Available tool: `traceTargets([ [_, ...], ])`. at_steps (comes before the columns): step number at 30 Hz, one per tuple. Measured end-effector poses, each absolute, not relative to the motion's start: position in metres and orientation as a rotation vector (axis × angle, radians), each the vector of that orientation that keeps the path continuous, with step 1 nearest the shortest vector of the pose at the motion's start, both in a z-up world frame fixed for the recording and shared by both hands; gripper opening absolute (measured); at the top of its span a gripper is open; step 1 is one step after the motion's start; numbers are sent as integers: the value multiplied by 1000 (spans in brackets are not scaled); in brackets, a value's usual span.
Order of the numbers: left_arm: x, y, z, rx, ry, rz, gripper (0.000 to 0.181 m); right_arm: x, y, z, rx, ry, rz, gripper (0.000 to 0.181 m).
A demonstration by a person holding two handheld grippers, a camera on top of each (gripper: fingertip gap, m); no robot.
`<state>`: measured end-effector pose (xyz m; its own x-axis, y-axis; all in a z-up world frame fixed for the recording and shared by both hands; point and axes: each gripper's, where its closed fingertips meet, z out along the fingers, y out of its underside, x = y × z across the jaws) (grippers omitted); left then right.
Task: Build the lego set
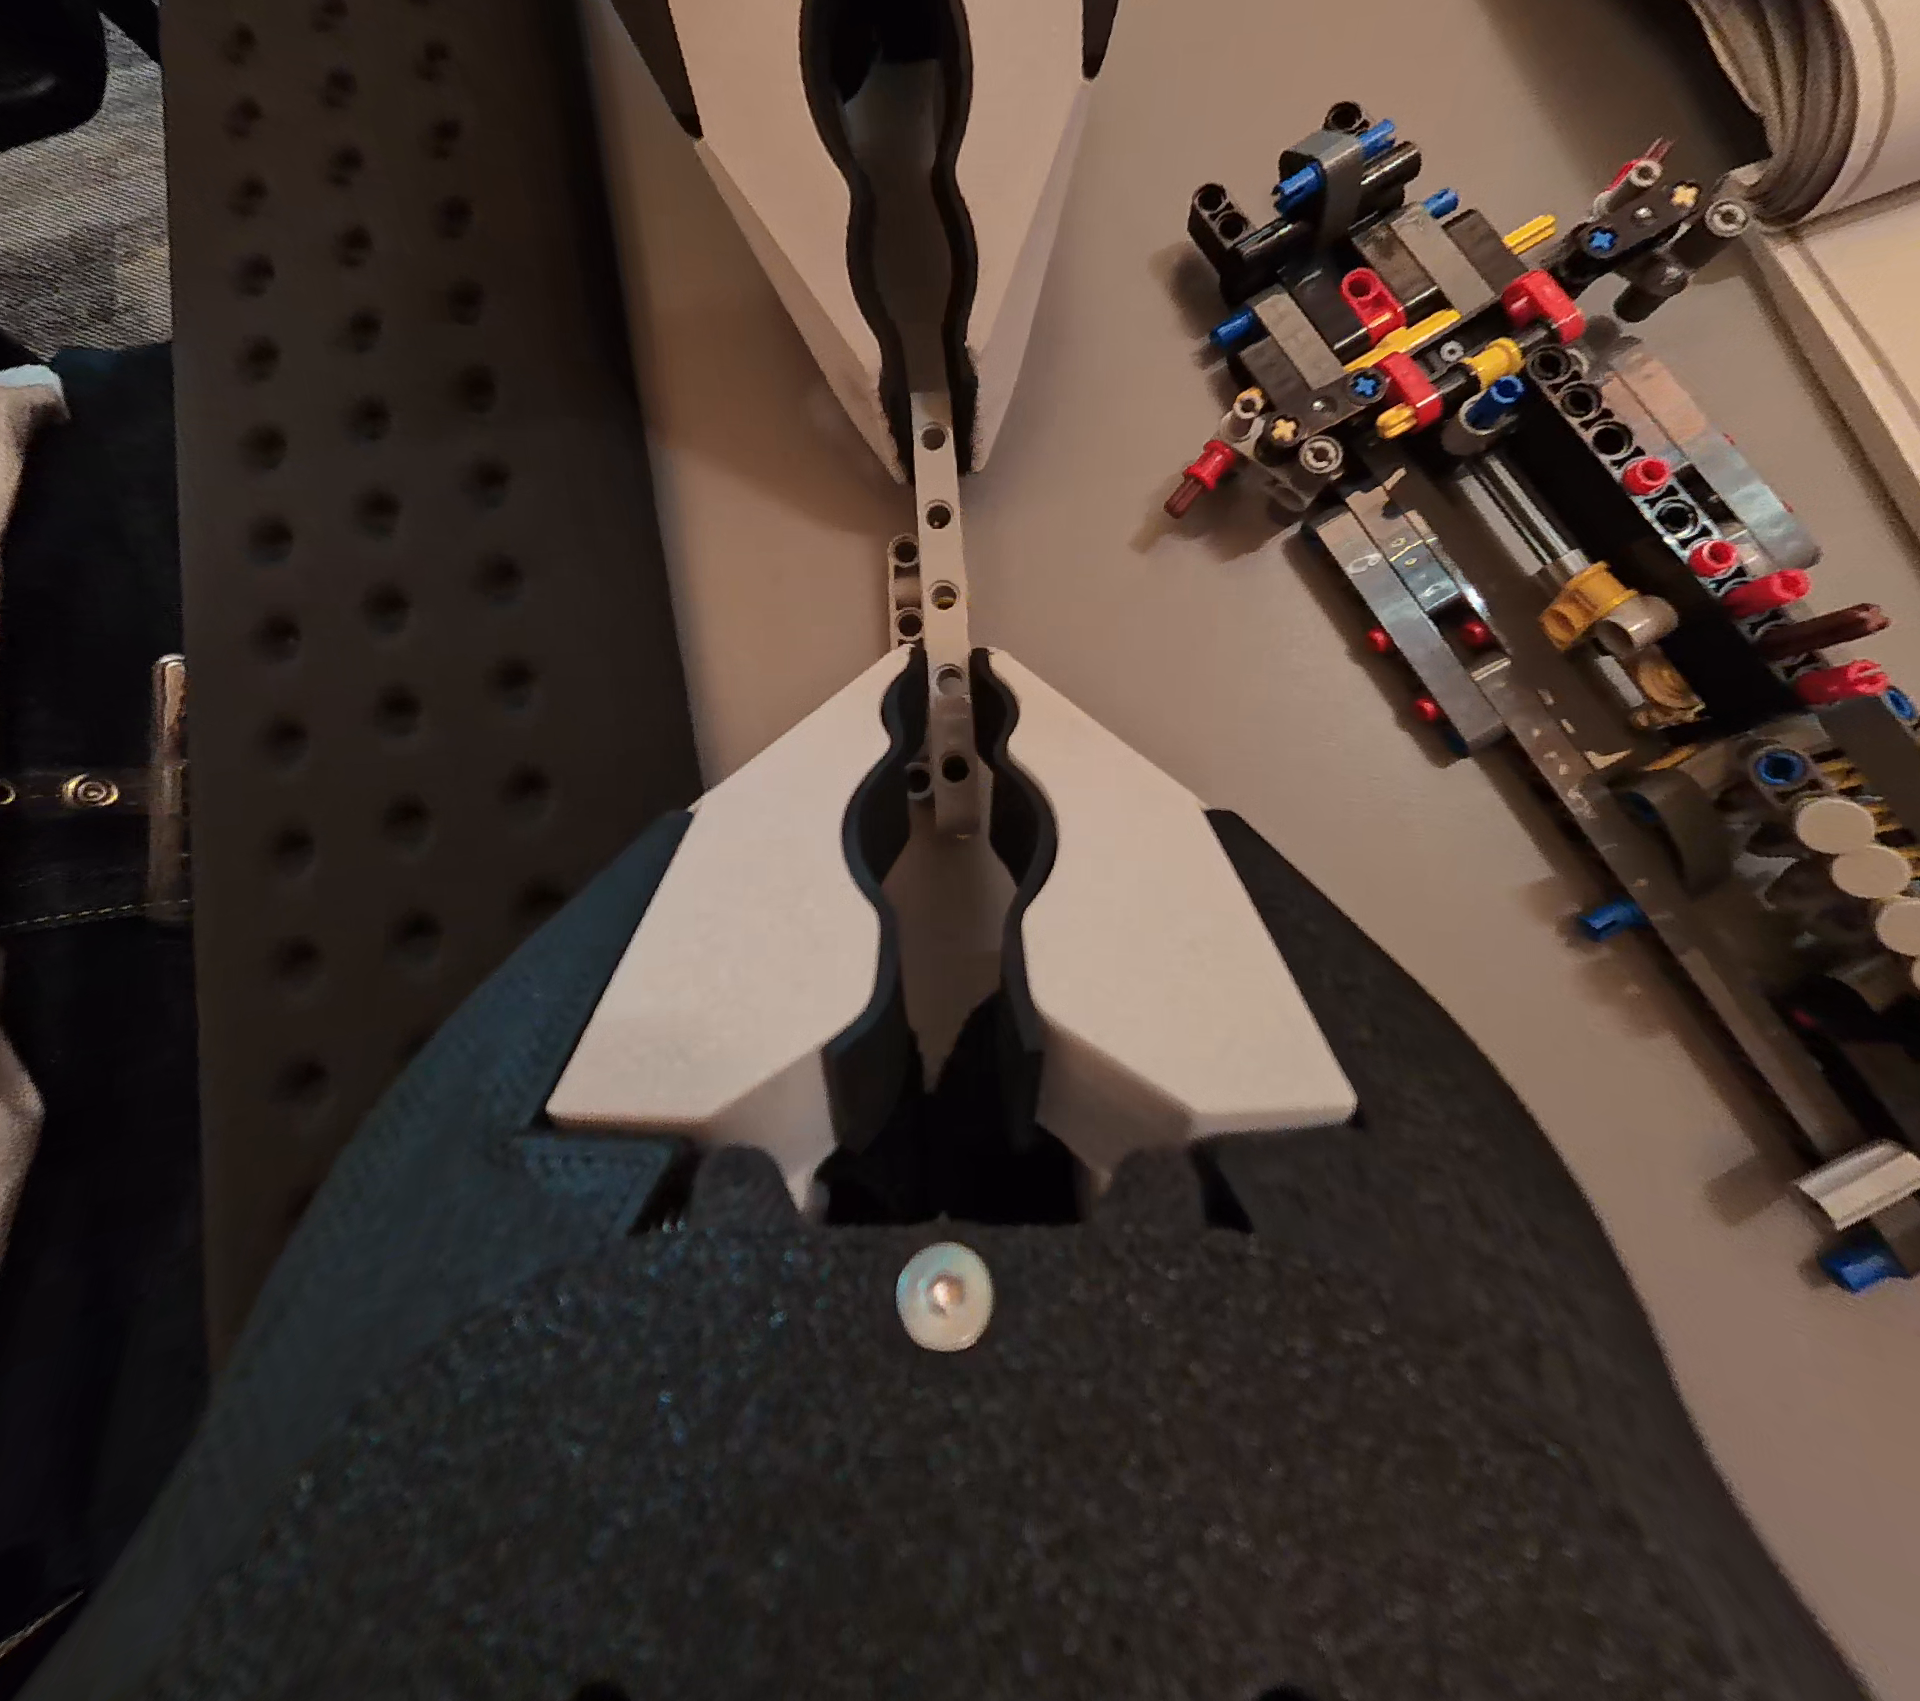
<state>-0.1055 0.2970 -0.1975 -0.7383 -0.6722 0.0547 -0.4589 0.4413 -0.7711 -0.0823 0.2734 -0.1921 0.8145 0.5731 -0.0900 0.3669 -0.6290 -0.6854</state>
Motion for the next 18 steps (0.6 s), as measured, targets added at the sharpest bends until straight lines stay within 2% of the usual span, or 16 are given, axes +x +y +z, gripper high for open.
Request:
traceTargets([
  [12,-107,295,-198,-939,2445,-1153,7,-83,272,-192,-2293,-656,503,8],
  [13,-107,294,-199,-934,2453,-1145,7,-85,269,-191,-2293,-660,541,10],
  [15,-108,294,-201,-926,2463,-1124,7,-84,265,-187,-2286,-662,575,25],
  [18,-108,293,-201,-926,2469,-1114,7,-71,260,-184,-2280,-719,448,26],
])
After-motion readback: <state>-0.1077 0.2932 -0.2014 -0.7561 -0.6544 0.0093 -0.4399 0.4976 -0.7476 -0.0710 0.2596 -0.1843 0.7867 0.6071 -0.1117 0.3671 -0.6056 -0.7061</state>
